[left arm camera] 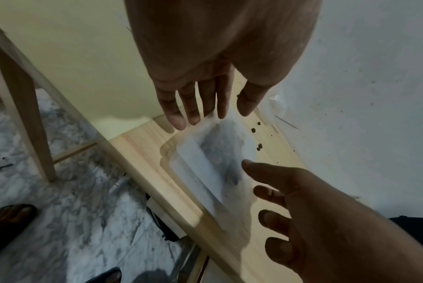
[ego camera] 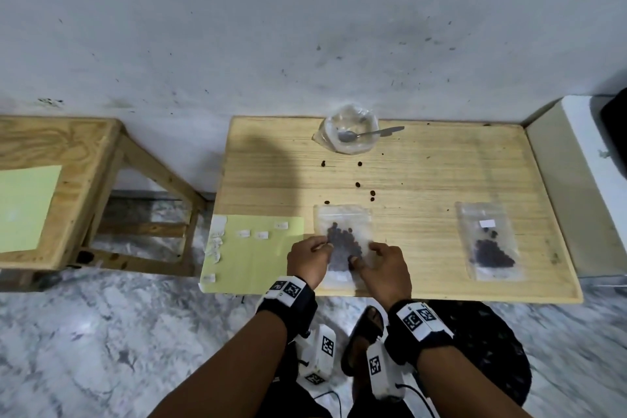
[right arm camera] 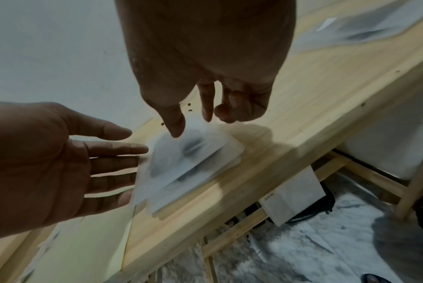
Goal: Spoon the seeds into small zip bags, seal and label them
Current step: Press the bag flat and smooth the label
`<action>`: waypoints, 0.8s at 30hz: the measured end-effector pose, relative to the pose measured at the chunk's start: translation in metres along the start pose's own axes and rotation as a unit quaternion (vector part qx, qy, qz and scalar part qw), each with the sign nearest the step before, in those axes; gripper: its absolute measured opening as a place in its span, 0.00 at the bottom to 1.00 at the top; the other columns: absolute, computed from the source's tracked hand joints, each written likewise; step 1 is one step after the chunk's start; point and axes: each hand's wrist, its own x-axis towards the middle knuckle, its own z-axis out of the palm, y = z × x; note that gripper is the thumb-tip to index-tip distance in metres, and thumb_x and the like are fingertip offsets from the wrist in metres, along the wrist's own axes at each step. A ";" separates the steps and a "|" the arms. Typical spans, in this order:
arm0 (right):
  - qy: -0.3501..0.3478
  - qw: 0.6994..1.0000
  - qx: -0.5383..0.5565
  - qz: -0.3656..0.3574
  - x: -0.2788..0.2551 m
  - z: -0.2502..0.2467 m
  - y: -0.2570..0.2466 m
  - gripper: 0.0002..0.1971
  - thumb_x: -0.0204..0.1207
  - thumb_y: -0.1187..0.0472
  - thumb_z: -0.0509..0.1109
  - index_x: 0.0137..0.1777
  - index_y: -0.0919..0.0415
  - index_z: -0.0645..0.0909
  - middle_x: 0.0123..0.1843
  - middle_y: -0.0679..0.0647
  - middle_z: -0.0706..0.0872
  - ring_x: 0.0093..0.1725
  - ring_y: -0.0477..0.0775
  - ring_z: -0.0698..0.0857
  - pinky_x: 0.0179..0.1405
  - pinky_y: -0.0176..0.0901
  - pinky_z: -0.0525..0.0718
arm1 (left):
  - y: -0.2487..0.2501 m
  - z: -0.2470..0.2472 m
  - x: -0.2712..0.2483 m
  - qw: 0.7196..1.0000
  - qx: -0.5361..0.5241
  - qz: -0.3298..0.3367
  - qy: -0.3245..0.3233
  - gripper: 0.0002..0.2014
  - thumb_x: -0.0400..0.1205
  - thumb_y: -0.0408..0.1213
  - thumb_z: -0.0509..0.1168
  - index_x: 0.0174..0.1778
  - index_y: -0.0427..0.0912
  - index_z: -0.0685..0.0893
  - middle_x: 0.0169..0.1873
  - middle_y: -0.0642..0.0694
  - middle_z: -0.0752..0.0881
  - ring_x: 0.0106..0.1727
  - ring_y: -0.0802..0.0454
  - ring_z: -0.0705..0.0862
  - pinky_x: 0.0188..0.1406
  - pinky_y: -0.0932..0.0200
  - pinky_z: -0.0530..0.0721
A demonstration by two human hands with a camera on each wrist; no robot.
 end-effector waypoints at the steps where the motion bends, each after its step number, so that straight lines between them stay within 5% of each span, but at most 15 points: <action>1: 0.016 1.000 0.017 -0.006 -0.001 0.000 -0.001 0.27 0.74 0.45 0.77 0.70 0.56 0.80 0.67 0.53 0.79 0.65 0.55 0.82 0.58 0.44 0.78 | 0.000 -0.001 -0.001 1.000 0.000 0.002 0.001 0.15 0.82 0.38 0.68 0.63 0.41 0.88 0.64 0.45 0.87 0.66 0.48 0.83 0.63 0.63 0.76; 7: 0.083 0.991 0.089 -0.054 -0.003 0.005 -0.021 0.06 0.78 0.59 0.74 0.50 0.49 0.79 0.44 0.43 0.87 0.44 0.51 0.86 0.39 0.44 0.79 | 0.000 -0.017 -0.009 0.995 -0.077 0.029 0.047 0.07 0.80 0.33 0.70 0.49 0.48 0.91 0.53 0.49 0.91 0.48 0.57 0.86 0.54 0.62 0.80; 11: 0.030 0.992 0.103 -0.070 0.004 0.018 -0.043 0.10 0.80 0.64 0.68 0.46 0.45 0.81 0.37 0.47 0.89 0.33 0.50 0.86 0.32 0.48 0.84 | 0.002 -0.044 -0.009 0.981 -0.170 0.063 0.074 0.07 0.78 0.25 0.72 0.46 0.39 0.91 0.42 0.51 0.91 0.35 0.67 0.86 0.40 0.67 0.83; 13: -0.009 0.989 0.113 -0.097 0.006 0.028 -0.057 0.11 0.80 0.67 0.67 0.45 0.47 0.82 0.38 0.47 0.89 0.30 0.43 0.83 0.29 0.42 0.80 | 0.005 -0.059 -0.006 0.972 -0.216 0.071 0.064 0.09 0.77 0.18 0.70 0.44 0.36 0.90 0.39 0.53 0.92 0.38 0.63 0.87 0.41 0.67 0.85; 17: -0.102 0.981 0.121 -0.115 0.008 0.050 -0.090 0.11 0.79 0.70 0.69 0.47 0.51 0.84 0.40 0.45 0.86 0.37 0.42 0.83 0.35 0.27 0.76 | -0.002 -0.099 0.011 0.963 -0.249 0.061 0.079 0.18 0.73 0.12 0.67 0.38 0.41 0.89 0.39 0.48 0.92 0.45 0.52 0.88 0.53 0.56 0.86; 20: -0.103 0.984 0.113 -0.086 0.013 0.068 -0.105 0.10 0.80 0.67 0.68 0.50 0.51 0.88 0.49 0.46 0.90 0.42 0.49 0.86 0.41 0.34 0.83 | -0.013 -0.133 0.028 0.962 -0.240 0.064 0.110 0.17 0.75 0.15 0.68 0.39 0.44 0.89 0.43 0.42 0.90 0.51 0.45 0.87 0.52 0.54 0.86; 24: -0.047 0.996 -0.018 -0.067 0.024 0.090 -0.114 0.14 0.79 0.60 0.68 0.62 0.51 0.88 0.59 0.53 0.91 0.58 0.58 0.88 0.58 0.43 0.83 | -0.018 -0.176 0.048 0.961 -0.247 0.054 0.116 0.15 0.78 0.17 0.66 0.42 0.43 0.88 0.45 0.40 0.89 0.45 0.48 0.86 0.39 0.61 0.87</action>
